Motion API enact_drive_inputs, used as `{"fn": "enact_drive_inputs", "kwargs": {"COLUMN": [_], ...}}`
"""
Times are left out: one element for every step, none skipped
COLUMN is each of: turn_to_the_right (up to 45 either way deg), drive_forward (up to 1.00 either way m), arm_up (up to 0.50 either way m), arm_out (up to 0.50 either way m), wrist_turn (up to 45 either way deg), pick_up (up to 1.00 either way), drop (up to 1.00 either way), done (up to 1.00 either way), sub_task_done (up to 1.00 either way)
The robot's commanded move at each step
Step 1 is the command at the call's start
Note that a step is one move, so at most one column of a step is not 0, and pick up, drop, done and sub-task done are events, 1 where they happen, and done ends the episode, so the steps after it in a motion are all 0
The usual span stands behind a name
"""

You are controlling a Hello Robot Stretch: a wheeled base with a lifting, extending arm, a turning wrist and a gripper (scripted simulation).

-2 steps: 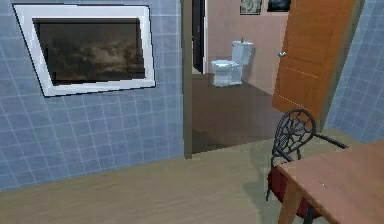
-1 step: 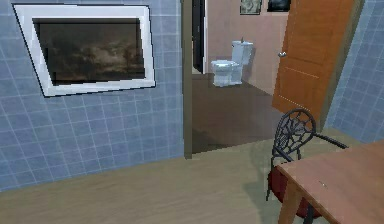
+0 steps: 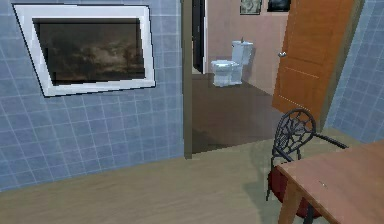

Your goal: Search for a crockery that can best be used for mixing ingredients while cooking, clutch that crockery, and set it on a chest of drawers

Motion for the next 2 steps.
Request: {"fn": "enact_drive_inputs", "kwargs": {"turn_to_the_right": [0.0,0.0], "drive_forward": [0.0,0.0], "arm_up": [0.0,0.0], "arm_out": [0.0,0.0], "wrist_turn": [-45.0,-45.0], "pick_up": [0.0,0.0], "drop": [0.0,0.0], "done": [0.0,0.0], "sub_task_done": [0.0,0.0]}}
